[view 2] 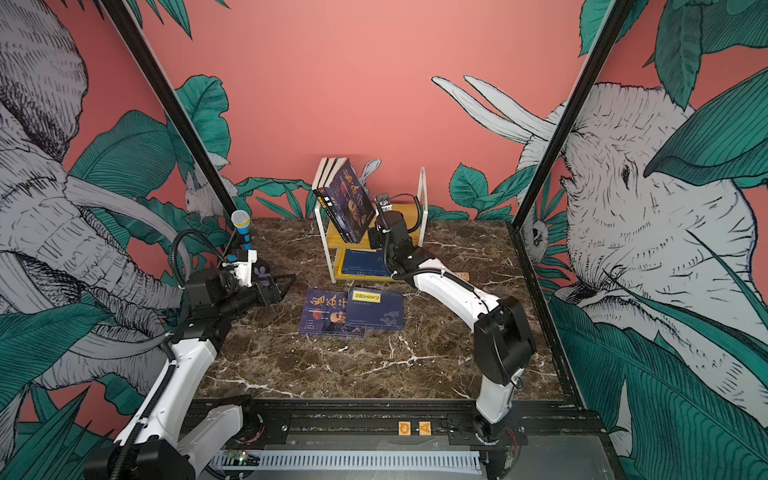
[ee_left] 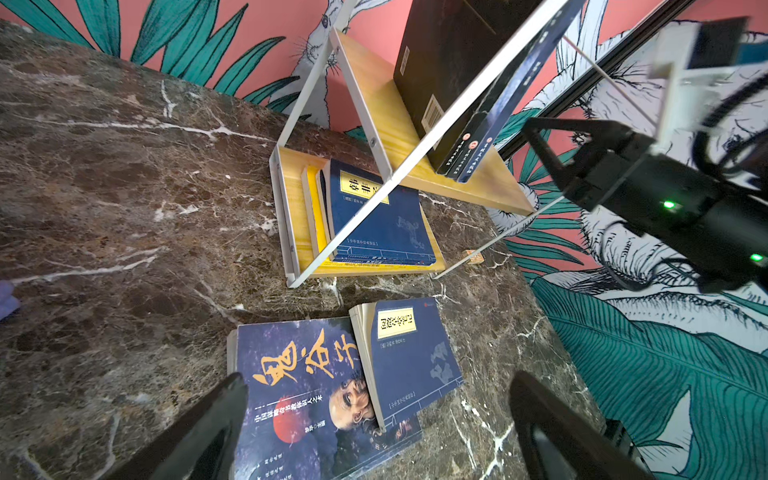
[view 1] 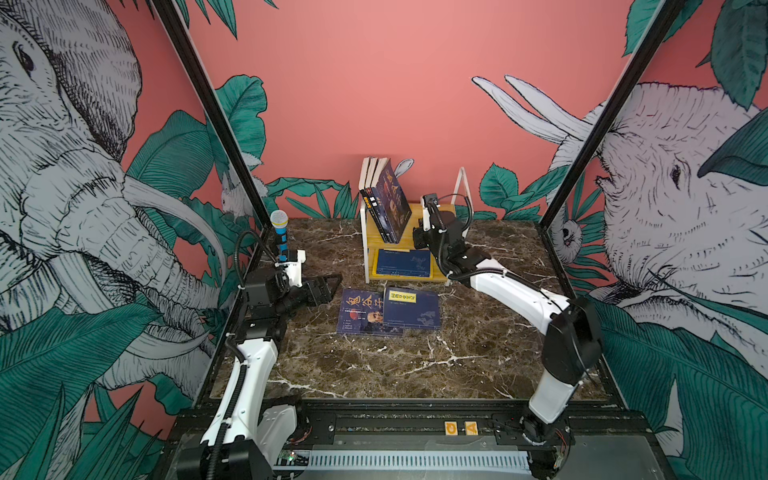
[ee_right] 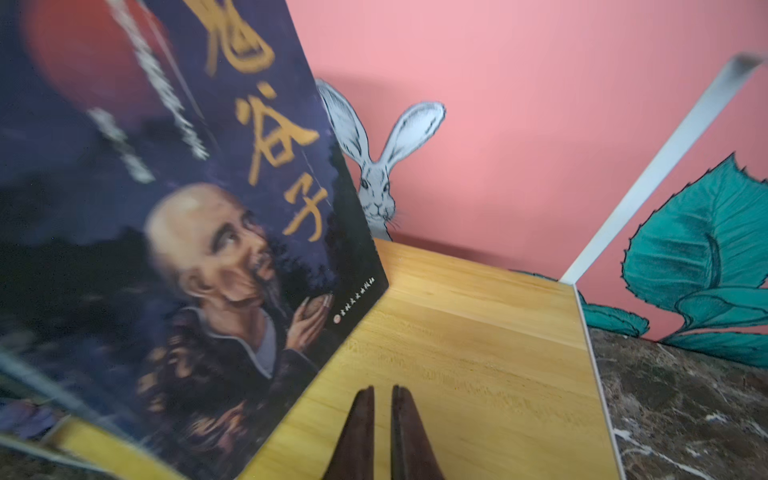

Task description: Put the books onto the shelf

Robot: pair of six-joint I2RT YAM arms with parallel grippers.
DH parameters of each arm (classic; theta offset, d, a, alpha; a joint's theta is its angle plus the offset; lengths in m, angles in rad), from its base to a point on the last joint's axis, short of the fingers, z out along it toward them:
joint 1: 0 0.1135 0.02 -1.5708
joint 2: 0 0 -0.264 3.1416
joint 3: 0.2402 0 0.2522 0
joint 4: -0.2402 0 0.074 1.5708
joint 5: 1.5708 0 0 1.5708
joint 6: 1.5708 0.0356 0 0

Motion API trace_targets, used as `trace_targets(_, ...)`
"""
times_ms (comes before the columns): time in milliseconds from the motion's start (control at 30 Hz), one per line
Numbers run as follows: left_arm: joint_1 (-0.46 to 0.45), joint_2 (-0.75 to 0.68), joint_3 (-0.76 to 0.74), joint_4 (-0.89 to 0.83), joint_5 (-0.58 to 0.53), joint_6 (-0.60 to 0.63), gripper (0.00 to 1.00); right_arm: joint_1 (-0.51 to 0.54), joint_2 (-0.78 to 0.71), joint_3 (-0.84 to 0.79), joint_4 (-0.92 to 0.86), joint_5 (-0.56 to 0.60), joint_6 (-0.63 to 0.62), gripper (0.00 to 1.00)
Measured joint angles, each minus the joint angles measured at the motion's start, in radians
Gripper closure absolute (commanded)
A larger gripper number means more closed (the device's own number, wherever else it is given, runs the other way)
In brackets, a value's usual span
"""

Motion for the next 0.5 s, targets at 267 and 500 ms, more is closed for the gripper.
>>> trace_targets(267, -0.061, 0.066, -0.017, 0.018, -0.001, -0.042, 0.01, 0.047, -0.269, -0.264, -0.035, 0.029, 0.018, 0.77)
trace_targets(500, -0.133, 0.135, -0.077, 0.090, -0.006, -0.123, 0.01, 0.051, -0.462, -0.484, -0.089, 0.045, 0.094, 0.67)
